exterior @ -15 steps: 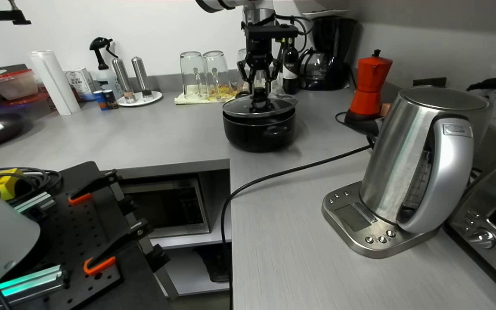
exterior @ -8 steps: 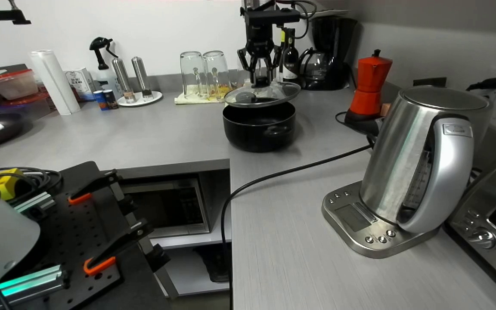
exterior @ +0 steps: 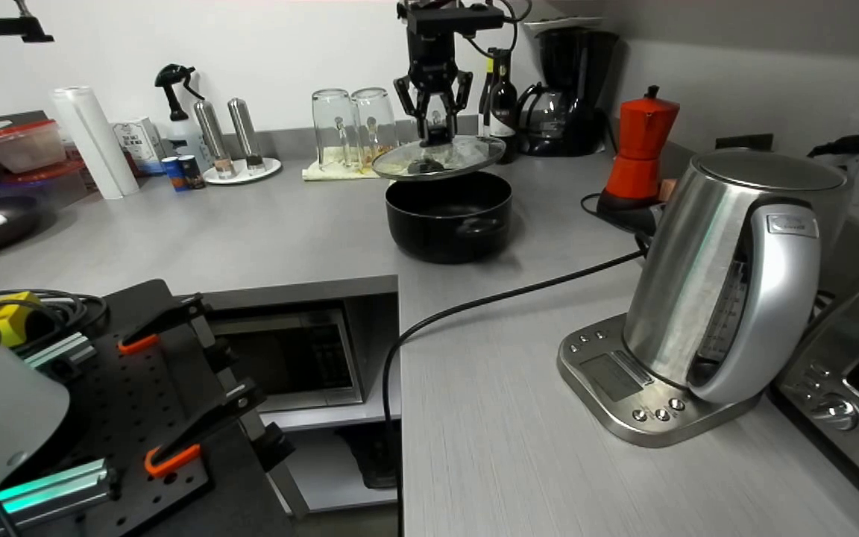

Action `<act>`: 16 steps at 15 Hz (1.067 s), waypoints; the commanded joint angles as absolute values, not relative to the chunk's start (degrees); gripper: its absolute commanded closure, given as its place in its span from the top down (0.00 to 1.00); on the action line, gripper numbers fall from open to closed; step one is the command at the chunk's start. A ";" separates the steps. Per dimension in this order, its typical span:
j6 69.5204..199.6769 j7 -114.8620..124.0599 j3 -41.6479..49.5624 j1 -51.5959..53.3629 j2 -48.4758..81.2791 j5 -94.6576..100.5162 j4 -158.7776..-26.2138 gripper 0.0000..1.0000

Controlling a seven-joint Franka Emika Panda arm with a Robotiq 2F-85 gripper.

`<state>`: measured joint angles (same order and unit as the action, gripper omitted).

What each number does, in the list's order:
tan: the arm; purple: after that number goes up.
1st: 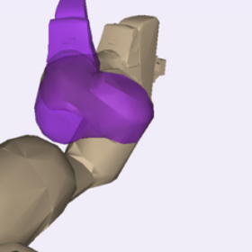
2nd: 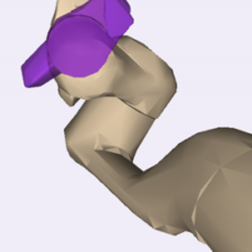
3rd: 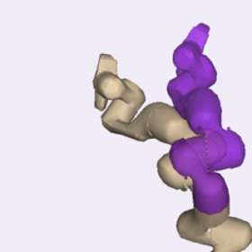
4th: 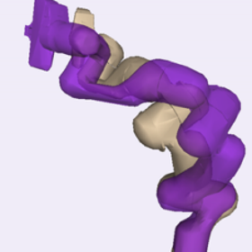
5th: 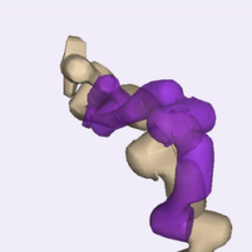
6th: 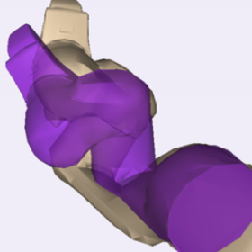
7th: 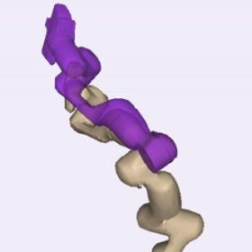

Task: Take the lid off of the pot

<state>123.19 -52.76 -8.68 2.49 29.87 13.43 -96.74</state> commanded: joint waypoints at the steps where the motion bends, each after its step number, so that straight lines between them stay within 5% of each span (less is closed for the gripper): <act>1: 125.26 -54.64 -9.30 3.69 24.28 14.73 -103.64 0.23; 16: 134.32 -47.84 -13.90 15.54 26.05 19.16 -112.20 0.23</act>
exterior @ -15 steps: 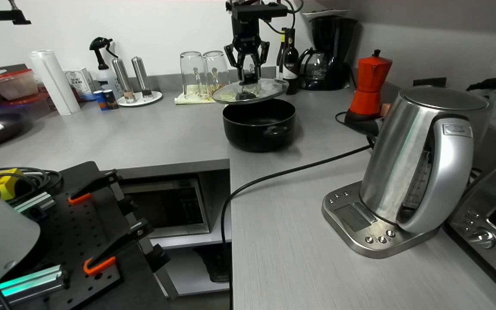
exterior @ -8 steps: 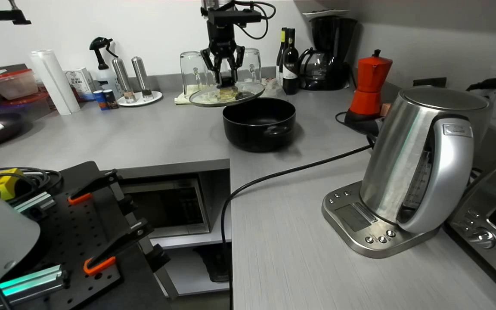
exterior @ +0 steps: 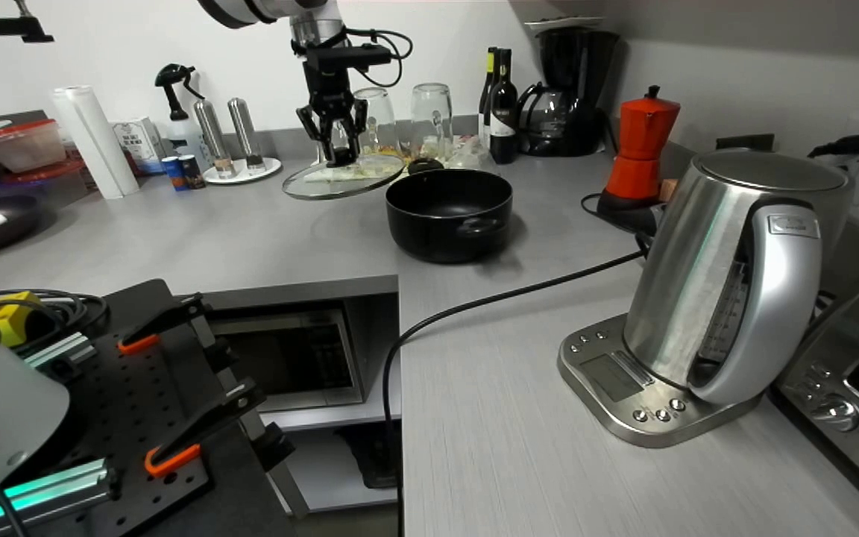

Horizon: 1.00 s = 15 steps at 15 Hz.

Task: Take the lid off of the pot

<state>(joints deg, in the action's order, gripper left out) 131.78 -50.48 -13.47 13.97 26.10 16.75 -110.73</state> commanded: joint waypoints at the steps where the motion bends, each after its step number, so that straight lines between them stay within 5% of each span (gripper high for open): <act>1: 134.91 -47.28 -14.03 16.15 26.55 19.60 -112.48 0.23; 15: 140.92 -46.02 -14.50 17.81 36.98 21.56 -110.55 0.23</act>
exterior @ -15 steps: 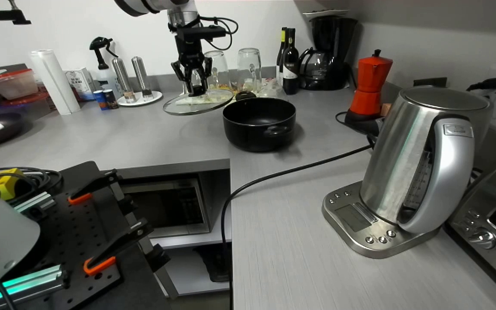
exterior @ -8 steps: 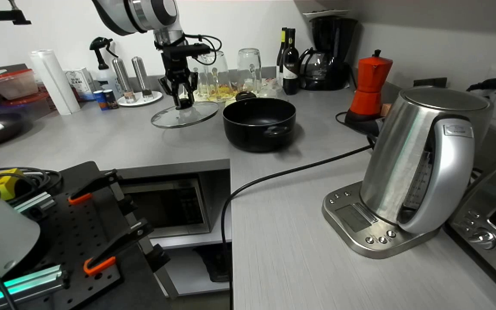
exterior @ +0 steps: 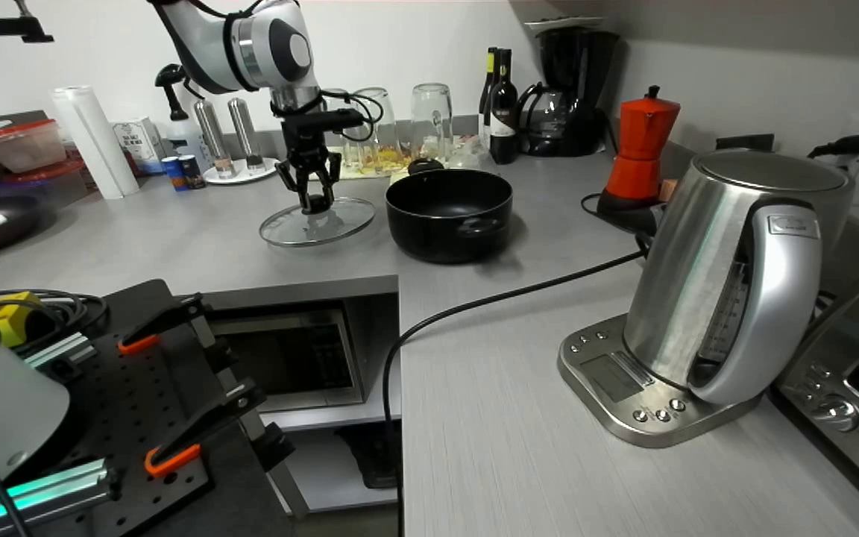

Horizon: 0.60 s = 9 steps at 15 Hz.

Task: Take the lid off of the pot

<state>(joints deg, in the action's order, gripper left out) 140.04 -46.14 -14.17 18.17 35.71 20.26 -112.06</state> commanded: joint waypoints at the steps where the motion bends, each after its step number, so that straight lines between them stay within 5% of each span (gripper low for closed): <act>1: 140.92 -46.04 -14.51 17.81 37.54 21.48 -110.21 0.23; 8: 140.29 -46.42 -14.46 17.76 40.05 21.47 -108.26 0.23; 9: 140.24 -46.44 -14.47 17.73 40.23 21.42 -108.02 0.45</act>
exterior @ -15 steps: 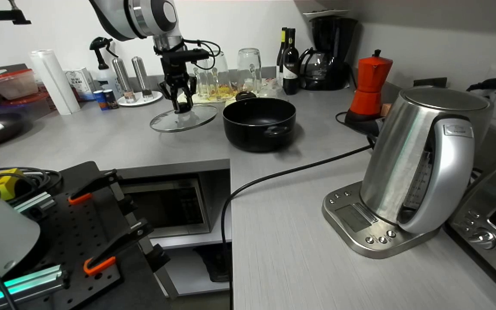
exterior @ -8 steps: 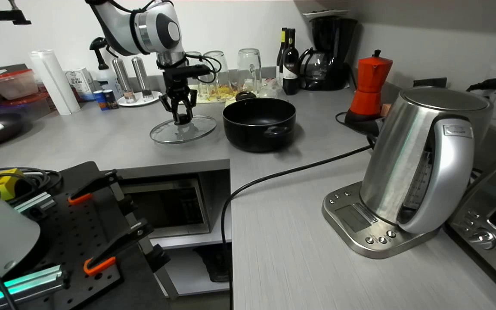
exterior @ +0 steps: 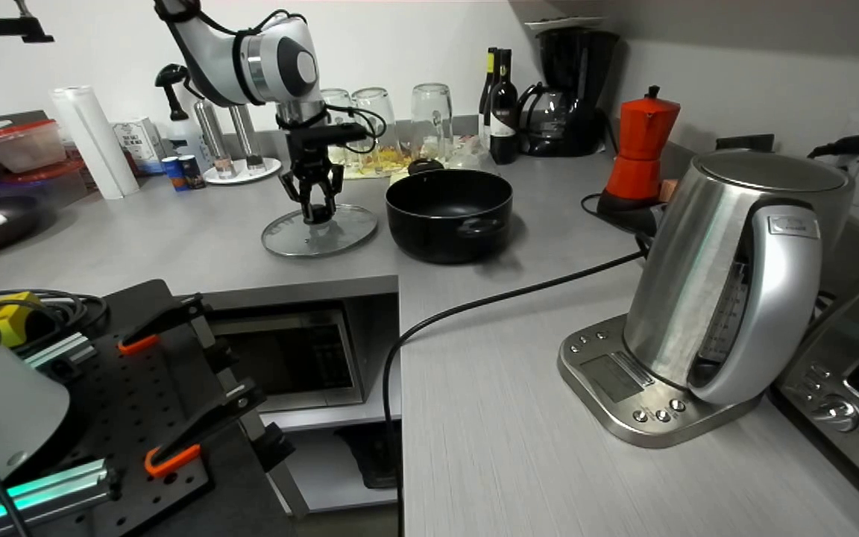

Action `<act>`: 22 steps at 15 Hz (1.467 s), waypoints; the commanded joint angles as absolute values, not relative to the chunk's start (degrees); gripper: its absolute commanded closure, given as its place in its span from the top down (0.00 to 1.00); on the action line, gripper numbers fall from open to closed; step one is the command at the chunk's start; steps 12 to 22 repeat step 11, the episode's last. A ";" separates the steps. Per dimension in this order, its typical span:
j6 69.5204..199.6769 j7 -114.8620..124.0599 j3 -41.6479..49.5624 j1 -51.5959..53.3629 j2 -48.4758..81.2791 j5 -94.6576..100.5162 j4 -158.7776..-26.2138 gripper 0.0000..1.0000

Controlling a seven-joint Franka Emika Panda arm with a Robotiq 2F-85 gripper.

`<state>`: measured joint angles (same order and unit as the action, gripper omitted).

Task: Take the lid off of the pot

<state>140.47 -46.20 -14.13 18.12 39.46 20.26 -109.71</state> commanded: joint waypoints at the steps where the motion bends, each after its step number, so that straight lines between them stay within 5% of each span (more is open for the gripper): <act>1: 140.16 -46.45 -14.46 17.71 40.41 21.38 -107.74 0.72; 3: 140.22 -46.45 -14.46 17.64 40.51 21.34 -107.59 0.73; 7: 140.29 -46.25 -14.40 17.69 39.52 21.58 -108.21 0.99; 22: 140.18 -45.93 -14.67 17.54 40.04 21.01 -107.90 1.00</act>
